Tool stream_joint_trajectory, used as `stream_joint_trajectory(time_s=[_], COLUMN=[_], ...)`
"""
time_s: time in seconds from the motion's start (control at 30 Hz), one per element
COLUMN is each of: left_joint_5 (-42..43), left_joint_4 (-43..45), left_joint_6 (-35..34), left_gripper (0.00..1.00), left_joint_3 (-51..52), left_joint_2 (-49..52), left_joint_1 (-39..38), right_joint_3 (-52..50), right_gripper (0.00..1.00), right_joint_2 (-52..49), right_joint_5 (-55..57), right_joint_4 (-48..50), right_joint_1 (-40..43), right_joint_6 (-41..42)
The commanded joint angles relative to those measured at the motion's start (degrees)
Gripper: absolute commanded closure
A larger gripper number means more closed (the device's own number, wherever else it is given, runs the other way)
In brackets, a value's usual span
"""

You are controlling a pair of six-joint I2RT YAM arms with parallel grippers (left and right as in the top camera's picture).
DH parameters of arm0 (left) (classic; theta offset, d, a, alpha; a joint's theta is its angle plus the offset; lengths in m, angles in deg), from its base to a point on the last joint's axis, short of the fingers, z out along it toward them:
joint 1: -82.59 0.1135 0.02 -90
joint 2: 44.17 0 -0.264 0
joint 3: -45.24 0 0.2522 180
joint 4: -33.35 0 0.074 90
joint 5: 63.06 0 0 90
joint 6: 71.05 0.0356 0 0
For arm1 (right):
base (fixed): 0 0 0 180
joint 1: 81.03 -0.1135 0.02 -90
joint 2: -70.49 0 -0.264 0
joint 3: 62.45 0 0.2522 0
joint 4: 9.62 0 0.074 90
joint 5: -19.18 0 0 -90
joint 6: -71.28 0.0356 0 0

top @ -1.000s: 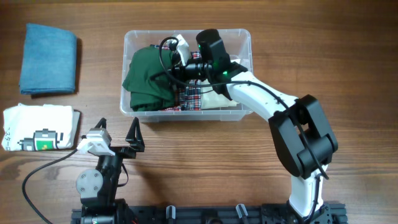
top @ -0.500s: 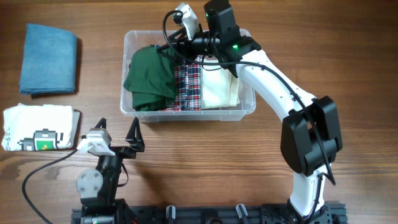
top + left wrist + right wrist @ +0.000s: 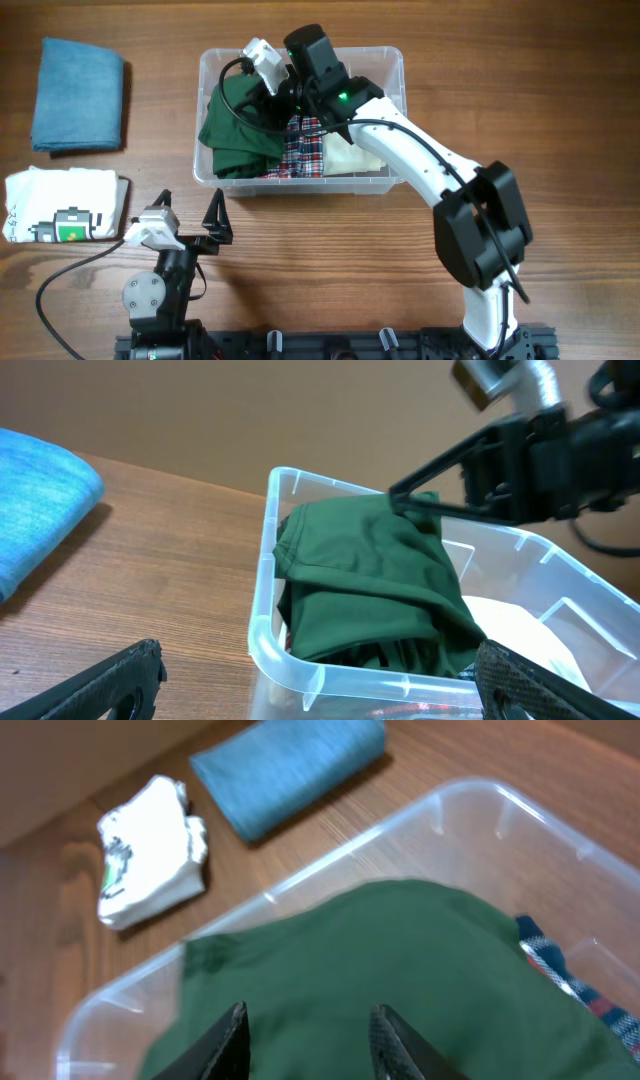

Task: Pack container
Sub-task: 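Press the green shirt down into the bin with the right gripper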

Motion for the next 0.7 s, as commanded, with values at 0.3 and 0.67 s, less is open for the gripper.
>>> stream_joint_trajectory(time_s=[0.3,0.67], left_joint_5=[-0.15,-0.15], left_joint_4=[-0.24,-0.24], left_joint_6=[0.92,0.92], left_gripper=[0.00,0.00], left_joint_3=[0.26,0.26], left_joint_2=[-0.39,-0.39], left_joint_1=[0.00,0.00], right_joint_3=[1.01,1.03], right_gripper=[0.60,0.00], right_joint_2=[-10.25,13.44], right_joint_5=[0.39,-1.36], right_joint_4=[2.54,-3.56], right_joint_1=[1.01,3.91], right_joint_6=[0.00,5.31])
